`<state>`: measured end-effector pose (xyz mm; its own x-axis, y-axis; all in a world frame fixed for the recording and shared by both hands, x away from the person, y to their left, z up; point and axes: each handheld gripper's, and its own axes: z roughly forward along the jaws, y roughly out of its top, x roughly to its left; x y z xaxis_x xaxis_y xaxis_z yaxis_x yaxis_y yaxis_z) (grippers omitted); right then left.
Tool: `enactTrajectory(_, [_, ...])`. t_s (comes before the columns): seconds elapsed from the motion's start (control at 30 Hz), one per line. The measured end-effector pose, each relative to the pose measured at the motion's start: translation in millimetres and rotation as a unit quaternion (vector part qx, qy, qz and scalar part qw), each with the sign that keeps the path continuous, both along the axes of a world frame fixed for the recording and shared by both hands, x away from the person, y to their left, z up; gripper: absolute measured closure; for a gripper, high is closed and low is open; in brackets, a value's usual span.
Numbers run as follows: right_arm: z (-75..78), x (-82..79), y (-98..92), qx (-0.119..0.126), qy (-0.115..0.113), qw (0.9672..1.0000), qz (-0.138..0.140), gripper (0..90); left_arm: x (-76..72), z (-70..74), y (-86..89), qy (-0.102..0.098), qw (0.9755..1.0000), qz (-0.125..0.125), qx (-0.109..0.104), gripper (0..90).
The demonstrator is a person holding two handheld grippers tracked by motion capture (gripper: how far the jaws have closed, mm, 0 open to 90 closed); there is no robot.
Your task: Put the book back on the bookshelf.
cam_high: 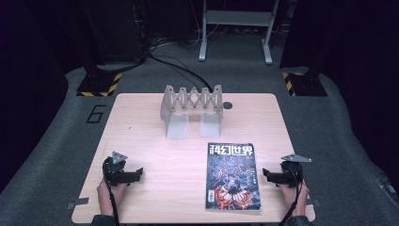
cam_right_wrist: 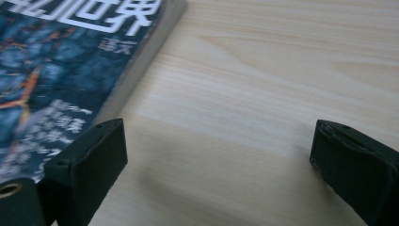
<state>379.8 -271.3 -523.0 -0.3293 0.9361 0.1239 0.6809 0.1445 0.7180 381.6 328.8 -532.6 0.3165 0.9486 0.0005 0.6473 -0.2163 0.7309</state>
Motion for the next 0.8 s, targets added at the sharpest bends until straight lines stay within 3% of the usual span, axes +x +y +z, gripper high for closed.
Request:
enactTrajectory(0.2, [13.7, -13.0, 22.2, 0.007, 0.006, 0.9988, 0.048, 9.3, 0.0, 0.2, -0.1, 0.001, 1.0000, 0.001, 0.001, 0.0])
enactTrajectory(0.43, [10.7, -21.0, 48.0, 0.005, 0.032, 0.9950, 0.095, 14.6, 0.0, 0.0, -0.2, 0.000, 1.0000, 0.001, 0.000, 0.0])
enactTrajectory(0.57, [9.2, -23.3, 59.2, -0.002, 0.044, 0.9943, 0.097, 21.9, 0.0, 0.0, -0.3, 0.000, 1.0000, 0.002, 0.000, 0.0])
enactTrajectory(0.8, [10.6, -26.3, 68.3, -0.007, 0.043, 0.9940, 0.100, 29.1, 0.0, -0.1, -0.4, -0.001, 1.0000, 0.003, -0.001, 0.0])
